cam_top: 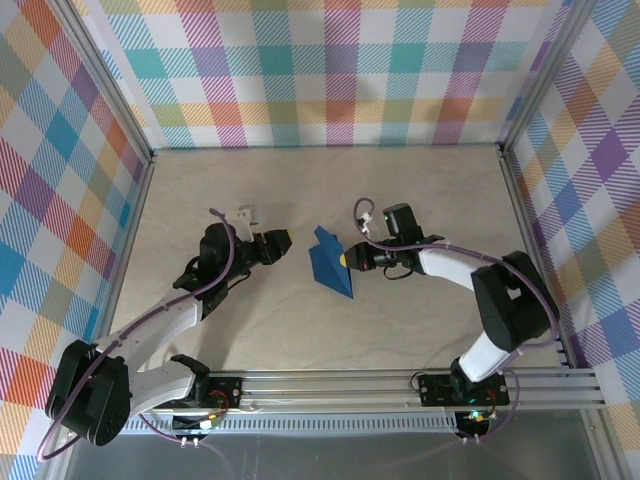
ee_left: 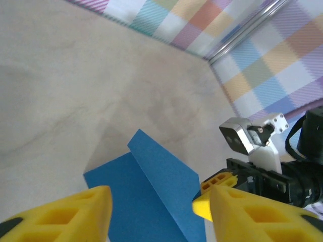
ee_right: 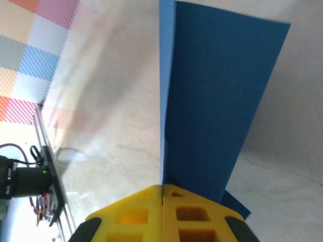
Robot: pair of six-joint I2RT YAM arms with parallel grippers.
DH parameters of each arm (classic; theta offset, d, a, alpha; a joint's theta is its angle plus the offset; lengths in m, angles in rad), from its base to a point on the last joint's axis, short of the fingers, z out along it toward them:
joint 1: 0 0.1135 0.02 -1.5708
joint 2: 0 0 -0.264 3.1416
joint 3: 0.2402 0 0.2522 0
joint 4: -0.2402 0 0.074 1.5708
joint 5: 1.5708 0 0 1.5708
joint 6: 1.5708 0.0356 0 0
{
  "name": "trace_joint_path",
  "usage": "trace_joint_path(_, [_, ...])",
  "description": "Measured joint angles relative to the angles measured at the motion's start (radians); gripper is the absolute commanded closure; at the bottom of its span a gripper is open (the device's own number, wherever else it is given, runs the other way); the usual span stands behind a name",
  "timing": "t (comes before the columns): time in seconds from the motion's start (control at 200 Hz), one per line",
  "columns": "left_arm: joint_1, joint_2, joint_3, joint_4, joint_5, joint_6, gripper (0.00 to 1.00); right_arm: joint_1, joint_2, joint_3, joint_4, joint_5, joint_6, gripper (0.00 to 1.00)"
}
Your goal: Fold a paper plane with a square sheet of paper (fold left side to right side)
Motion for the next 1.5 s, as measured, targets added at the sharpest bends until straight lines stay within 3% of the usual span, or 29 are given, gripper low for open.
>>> trace_joint_path(0.25, [0.006, 0.001, -0.02, 0.202, 0.178, -0.046, 0.37, 0.0, -0.145, -0.066, 0.177, -0.103, 0.09, 1.0])
trace_joint_path(0.585, [-0.017, 0.164, -0.011, 0.379, 0.354, -0.119, 0.41, 0.0, -0.183, -0.068, 0.328, -0.248, 0.21, 1.0])
trace_joint_path(0.745, [-0.054, 0.207, 0.032, 0.373, 0.383, -0.109, 0.51, 0.002, -0.182, -0.068, 0.363, -0.281, 0.249, 0.98])
trace_joint_path(0.985, [-0.069, 0.212, 0.066, 0.362, 0.398, -0.076, 0.75, 0.002, -0.177, -0.068, 0.346, -0.282, 0.254, 0.97])
trace_joint_path(1.295, [-0.073, 0.212, 0.069, 0.339, 0.398, -0.062, 0.89, -0.002, -0.182, -0.066, 0.299, -0.266, 0.245, 0.7])
trace_joint_path(1.5, [-0.073, 0.212, 0.092, 0.34, 0.404, -0.062, 0.9, -0.023, -0.328, -0.069, 0.175, -0.19, 0.19, 0.47])
